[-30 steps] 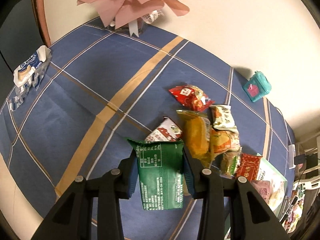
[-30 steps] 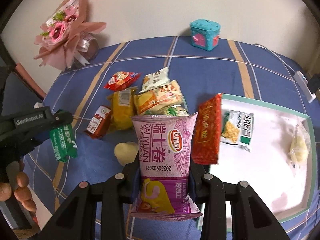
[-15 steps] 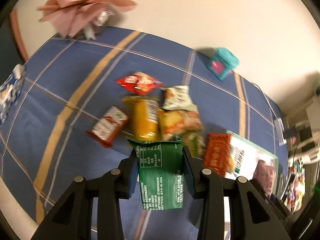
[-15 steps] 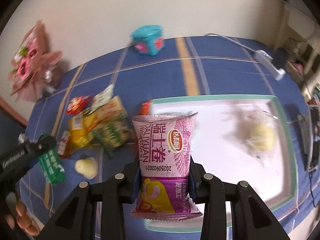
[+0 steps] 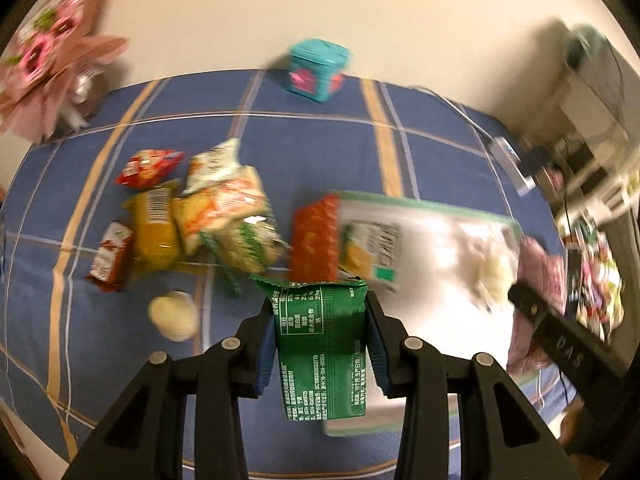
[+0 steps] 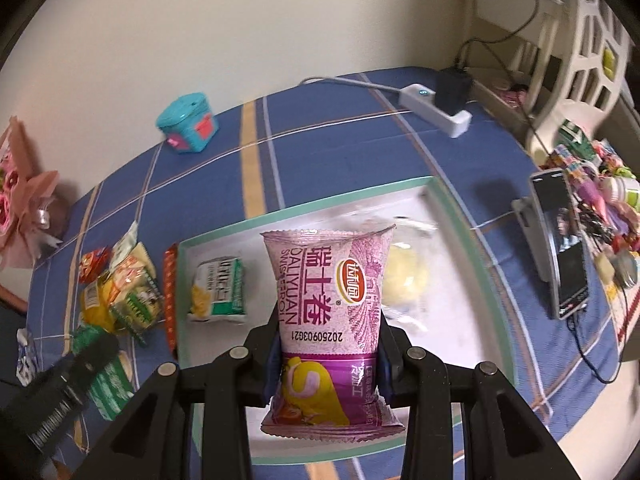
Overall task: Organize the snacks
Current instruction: 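Carry both packs over the tray and open both tools to release them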
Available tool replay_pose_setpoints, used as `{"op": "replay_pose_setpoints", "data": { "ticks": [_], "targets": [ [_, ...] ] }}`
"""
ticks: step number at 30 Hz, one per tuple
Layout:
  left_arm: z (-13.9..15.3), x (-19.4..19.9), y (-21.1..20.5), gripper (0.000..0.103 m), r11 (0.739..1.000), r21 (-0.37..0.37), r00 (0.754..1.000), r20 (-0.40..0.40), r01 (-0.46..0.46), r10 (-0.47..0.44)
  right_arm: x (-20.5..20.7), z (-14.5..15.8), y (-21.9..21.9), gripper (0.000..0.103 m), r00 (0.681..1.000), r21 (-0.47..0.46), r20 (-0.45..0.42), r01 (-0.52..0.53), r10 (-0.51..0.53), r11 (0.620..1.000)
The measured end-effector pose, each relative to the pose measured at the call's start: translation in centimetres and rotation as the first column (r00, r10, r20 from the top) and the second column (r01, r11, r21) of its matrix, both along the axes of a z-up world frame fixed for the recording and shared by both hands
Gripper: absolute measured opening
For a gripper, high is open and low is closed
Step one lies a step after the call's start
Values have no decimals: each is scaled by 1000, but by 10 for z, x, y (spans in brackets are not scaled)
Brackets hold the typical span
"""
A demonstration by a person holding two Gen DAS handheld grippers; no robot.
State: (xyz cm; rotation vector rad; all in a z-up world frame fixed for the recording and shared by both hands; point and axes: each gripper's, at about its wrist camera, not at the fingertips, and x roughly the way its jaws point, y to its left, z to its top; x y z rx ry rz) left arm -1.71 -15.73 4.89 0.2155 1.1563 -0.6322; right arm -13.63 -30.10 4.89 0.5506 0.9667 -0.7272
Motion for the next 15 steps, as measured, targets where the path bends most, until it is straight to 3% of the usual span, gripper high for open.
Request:
{"op": "replay_pose_setpoints", "data": {
  "ticks": [9, 15],
  "targets": [
    [-13, -26, -29, 41, 994, 42, 995, -17, 101, -100, -20, 15, -9, 40, 1000, -56, 0, 7, -7, 998],
    [-27, -33, -37, 41, 988, 85, 992, -30, 127, -125, -13, -6, -11, 40, 999, 0, -48, -15, 15, 1000]
  ]
}}
